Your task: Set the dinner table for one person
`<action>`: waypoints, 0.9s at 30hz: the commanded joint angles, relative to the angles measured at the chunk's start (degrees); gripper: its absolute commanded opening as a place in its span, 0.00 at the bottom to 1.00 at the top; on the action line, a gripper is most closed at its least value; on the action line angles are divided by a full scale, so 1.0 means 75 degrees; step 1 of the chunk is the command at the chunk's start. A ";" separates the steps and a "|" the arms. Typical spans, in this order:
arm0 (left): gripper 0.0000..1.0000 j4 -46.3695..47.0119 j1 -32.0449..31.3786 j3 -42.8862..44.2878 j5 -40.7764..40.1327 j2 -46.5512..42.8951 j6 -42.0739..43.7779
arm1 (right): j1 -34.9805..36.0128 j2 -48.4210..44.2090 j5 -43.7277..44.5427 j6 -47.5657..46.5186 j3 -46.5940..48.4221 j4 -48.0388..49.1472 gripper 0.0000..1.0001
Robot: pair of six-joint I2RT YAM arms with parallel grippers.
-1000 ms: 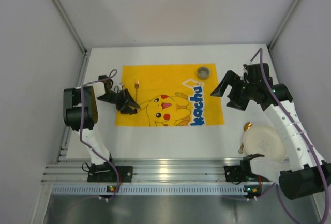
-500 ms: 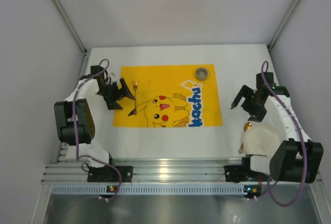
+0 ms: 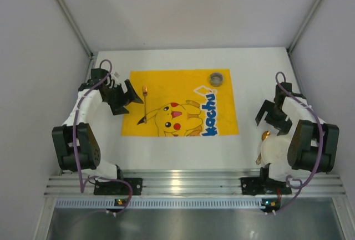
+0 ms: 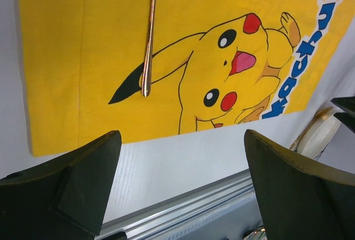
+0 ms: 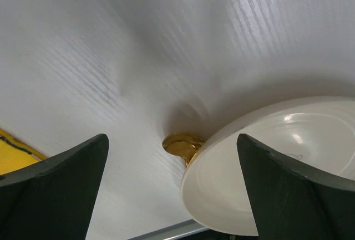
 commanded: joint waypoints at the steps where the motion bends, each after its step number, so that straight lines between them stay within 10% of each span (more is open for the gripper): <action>1: 0.98 -0.0018 0.0021 -0.0081 -0.0089 -0.0283 -0.0048 | -0.0132 0.0286 0.0095 -0.0227 -0.0387 0.0650 1.00; 12: 0.97 -0.0018 0.0032 0.0048 -0.0159 -0.0166 -0.0037 | -0.0097 0.0568 -0.0386 0.0418 -0.0798 0.0897 0.81; 27: 0.97 0.0006 0.0021 -0.0045 -0.0125 -0.0236 0.0057 | 0.0067 0.0872 -0.0422 0.0383 -0.0553 0.0991 0.02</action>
